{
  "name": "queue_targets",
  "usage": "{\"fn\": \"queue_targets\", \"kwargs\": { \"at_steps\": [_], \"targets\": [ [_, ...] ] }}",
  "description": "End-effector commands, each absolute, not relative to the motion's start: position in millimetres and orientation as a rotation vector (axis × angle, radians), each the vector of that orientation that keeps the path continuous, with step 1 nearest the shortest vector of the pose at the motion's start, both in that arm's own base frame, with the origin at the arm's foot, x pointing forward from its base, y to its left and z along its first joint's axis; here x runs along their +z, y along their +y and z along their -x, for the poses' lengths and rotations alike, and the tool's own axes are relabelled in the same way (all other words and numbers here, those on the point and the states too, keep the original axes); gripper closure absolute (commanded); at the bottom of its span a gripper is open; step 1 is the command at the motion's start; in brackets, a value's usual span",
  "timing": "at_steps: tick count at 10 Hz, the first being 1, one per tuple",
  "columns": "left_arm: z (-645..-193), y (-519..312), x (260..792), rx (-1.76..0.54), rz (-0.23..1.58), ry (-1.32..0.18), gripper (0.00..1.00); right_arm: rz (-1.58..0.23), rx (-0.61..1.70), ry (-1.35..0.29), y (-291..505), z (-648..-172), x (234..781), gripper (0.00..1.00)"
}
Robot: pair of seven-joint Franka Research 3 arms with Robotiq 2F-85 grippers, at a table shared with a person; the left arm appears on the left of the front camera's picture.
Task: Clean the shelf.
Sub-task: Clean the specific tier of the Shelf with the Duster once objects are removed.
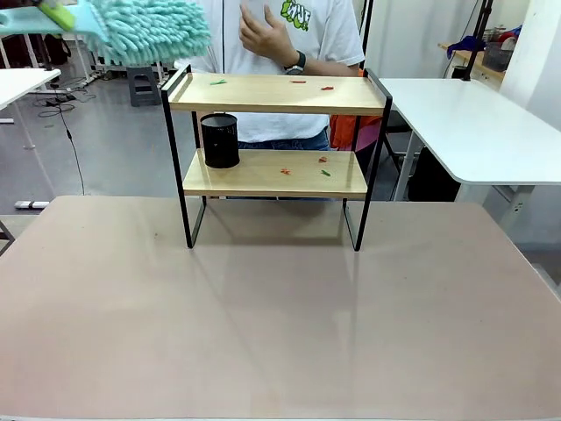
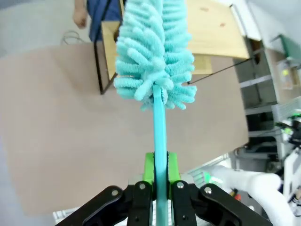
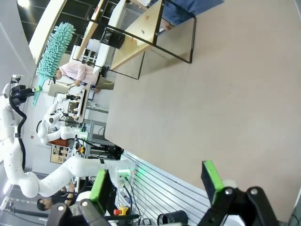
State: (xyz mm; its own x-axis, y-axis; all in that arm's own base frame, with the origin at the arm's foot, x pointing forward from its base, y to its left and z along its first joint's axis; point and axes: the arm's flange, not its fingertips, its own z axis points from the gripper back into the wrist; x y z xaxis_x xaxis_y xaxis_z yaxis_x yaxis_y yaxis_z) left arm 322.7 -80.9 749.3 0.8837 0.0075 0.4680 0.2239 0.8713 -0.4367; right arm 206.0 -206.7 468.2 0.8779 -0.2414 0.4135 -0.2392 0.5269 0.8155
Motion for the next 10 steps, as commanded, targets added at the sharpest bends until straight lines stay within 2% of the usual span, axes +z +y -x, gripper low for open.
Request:
{"fn": "queue_targets", "kwargs": {
  "at_steps": [1, 2, 3, 10],
  "targets": [
    [-293, -48, 756, -0.065, 0.523, -0.522, 0.88, -1.037, 0.016, -0.552, -207, -208, 470, 0.0],
    [-293, -48, 756, -0.065, 0.523, -0.522, 0.88, -1.037, 0.016, -0.552, -207, -208, 470, 0.0],
    [-317, -69, 752, -0.11, 0.514, -0.486, 0.88, -1.037, 0.016, -0.552, -207, -208, 470, 0.0],
    [-356, -155, 712, -0.02, 0.287, -0.616, 0.88, -1.037, 0.016, -0.552, -207, -208, 470, 0.0]
  ]
}}
